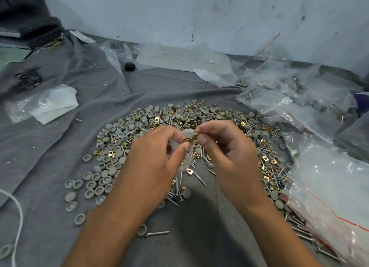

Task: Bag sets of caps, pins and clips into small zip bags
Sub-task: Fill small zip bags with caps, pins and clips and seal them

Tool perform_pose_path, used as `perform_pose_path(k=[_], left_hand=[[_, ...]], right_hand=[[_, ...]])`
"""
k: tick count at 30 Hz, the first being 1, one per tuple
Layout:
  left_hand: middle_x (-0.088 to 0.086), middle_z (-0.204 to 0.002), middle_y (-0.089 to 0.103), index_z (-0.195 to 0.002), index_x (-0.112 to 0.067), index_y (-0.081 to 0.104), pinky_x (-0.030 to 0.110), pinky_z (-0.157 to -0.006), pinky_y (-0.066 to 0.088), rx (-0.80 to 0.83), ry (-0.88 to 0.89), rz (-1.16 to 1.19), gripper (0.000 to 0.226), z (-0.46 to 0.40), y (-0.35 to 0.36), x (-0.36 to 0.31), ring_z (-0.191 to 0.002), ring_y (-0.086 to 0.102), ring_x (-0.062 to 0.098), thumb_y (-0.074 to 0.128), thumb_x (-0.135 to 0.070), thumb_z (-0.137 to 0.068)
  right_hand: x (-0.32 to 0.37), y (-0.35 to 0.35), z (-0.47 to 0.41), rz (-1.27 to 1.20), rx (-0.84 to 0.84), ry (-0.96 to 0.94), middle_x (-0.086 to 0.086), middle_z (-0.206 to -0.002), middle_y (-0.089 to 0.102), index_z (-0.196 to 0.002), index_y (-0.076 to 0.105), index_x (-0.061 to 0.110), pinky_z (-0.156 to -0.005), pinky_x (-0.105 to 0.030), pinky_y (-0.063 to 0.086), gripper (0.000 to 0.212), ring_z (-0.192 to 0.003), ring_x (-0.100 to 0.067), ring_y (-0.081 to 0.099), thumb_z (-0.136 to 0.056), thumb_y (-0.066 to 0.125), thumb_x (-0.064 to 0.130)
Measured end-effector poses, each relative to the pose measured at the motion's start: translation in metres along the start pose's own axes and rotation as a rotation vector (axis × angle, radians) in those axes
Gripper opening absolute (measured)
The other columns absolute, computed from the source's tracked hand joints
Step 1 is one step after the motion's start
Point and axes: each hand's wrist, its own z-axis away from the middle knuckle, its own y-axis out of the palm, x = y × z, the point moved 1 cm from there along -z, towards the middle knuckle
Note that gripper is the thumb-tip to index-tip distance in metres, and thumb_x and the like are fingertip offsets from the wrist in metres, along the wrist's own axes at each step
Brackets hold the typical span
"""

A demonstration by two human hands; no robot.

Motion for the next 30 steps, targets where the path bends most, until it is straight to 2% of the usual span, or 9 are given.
perform_pose_path(k=[2, 4, 8, 12, 15, 17, 20, 23, 30], left_hand=[[-0.02, -0.084, 0.06, -0.079, -0.037, 0.055, 0.005, -0.07, 0.036, 0.02, -0.035, -0.012, 0.013, 0.0, 0.0, 0.004, -0.089, 0.054, -0.003, 0.06, -0.038, -0.091], [-0.023, -0.085, 0.058, -0.082, -0.039, 0.055, 0.006, -0.069, 0.037, 0.063, -0.064, -0.055, 0.012, 0.001, 0.001, 0.008, -0.091, 0.051, -0.008, 0.062, -0.036, -0.091], [-0.032, -0.085, 0.048, -0.1, -0.04, 0.06, -0.003, -0.075, 0.032, 0.058, -0.062, -0.093, 0.015, 0.003, 0.001, 0.009, -0.093, 0.044, -0.023, 0.068, -0.037, -0.087], [-0.029, -0.082, 0.052, -0.091, -0.04, 0.061, 0.002, -0.072, 0.034, 0.006, -0.031, -0.07, 0.016, 0.001, 0.0, 0.004, -0.09, 0.048, -0.018, 0.055, -0.054, -0.088], [-0.026, -0.078, 0.054, -0.084, -0.037, 0.063, 0.004, -0.072, 0.034, -0.023, -0.025, -0.073, 0.014, 0.001, 0.0, 0.004, -0.086, 0.051, -0.012, 0.056, -0.045, -0.093], [-0.026, -0.08, 0.054, -0.089, -0.038, 0.064, 0.004, -0.071, 0.035, -0.019, -0.051, -0.076, 0.004, 0.001, 0.0, 0.004, -0.086, 0.053, -0.008, 0.062, -0.039, -0.091], [-0.029, -0.086, 0.054, -0.1, -0.038, 0.066, 0.0, -0.073, 0.035, -0.009, -0.058, -0.086, 0.016, 0.002, 0.0, 0.004, -0.089, 0.053, -0.01, 0.071, -0.033, -0.086], [-0.028, -0.095, 0.058, -0.105, -0.039, 0.064, -0.002, -0.075, 0.034, 0.01, -0.052, -0.09, 0.023, 0.002, 0.0, 0.003, -0.09, 0.052, -0.015, 0.074, -0.035, -0.084], [-0.033, -0.088, 0.049, -0.111, -0.033, 0.068, -0.003, -0.079, 0.031, 0.042, -0.016, -0.097, 0.034, 0.001, -0.001, 0.0, -0.088, 0.046, -0.023, 0.077, -0.034, -0.078]], right_hand=[[0.0, -0.006, -0.004, -0.173, -0.09, 0.119, 0.0, -0.097, 0.073, -0.101, 0.069, 0.028, -0.074, -0.019, 0.052, 0.019, -0.087, -0.007, 0.069, -0.097, 0.064, 0.01], [0.0, -0.012, -0.006, -0.17, -0.134, 0.125, -0.002, -0.097, 0.073, -0.102, 0.068, 0.031, -0.072, -0.017, 0.052, 0.019, -0.084, -0.005, 0.067, -0.098, 0.064, 0.013], [0.0, -0.008, -0.003, -0.151, -0.072, 0.115, 0.005, -0.09, 0.071, -0.099, 0.07, 0.031, -0.069, -0.018, 0.051, 0.016, -0.081, -0.007, 0.064, -0.095, 0.068, 0.016], [0.001, -0.005, -0.003, -0.127, -0.035, 0.087, 0.009, -0.089, 0.07, -0.098, 0.071, 0.03, -0.069, -0.018, 0.052, 0.017, -0.08, -0.005, 0.062, -0.095, 0.069, 0.013], [0.001, -0.005, -0.004, -0.14, -0.045, 0.09, 0.008, -0.088, 0.07, -0.096, 0.072, 0.032, -0.066, -0.02, 0.053, 0.018, -0.077, -0.006, 0.06, -0.094, 0.07, 0.014], [0.001, -0.005, -0.003, -0.142, -0.034, 0.095, 0.008, -0.088, 0.07, -0.095, 0.072, 0.032, -0.066, -0.021, 0.052, 0.019, -0.076, -0.007, 0.059, -0.094, 0.07, 0.014], [0.003, -0.004, -0.002, -0.122, -0.003, 0.079, 0.01, -0.087, 0.07, -0.096, 0.072, 0.03, -0.065, -0.021, 0.051, 0.017, -0.076, -0.007, 0.06, -0.094, 0.071, 0.013], [0.005, -0.002, 0.0, -0.075, 0.016, 0.045, 0.011, -0.087, 0.07, -0.096, 0.072, 0.029, -0.064, -0.021, 0.05, 0.016, -0.075, -0.007, 0.061, -0.093, 0.072, 0.013], [0.002, 0.006, 0.003, 0.275, 0.051, -0.14, 0.015, -0.097, 0.07, -0.097, 0.075, 0.02, -0.077, -0.017, 0.048, 0.008, -0.089, -0.006, 0.065, -0.089, 0.076, 0.019]])
